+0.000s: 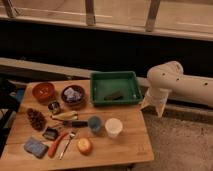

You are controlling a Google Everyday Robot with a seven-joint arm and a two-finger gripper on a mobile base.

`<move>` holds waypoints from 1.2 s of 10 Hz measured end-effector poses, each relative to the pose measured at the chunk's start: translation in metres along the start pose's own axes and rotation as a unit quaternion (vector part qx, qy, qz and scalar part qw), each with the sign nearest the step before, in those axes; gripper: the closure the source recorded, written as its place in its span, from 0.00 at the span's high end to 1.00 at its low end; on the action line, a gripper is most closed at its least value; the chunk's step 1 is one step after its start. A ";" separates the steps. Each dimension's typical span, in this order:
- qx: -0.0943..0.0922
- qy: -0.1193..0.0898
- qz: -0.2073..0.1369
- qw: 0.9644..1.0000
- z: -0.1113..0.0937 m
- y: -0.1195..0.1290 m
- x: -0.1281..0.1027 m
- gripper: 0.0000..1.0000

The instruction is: Place banana in table surface

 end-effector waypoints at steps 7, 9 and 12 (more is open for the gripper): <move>-0.060 -0.019 -0.149 0.987 -0.029 0.122 0.049 0.65; -0.092 -0.011 -0.204 0.975 -0.042 0.172 0.077 0.65; -0.105 -0.007 -0.222 0.969 -0.047 0.186 0.086 0.65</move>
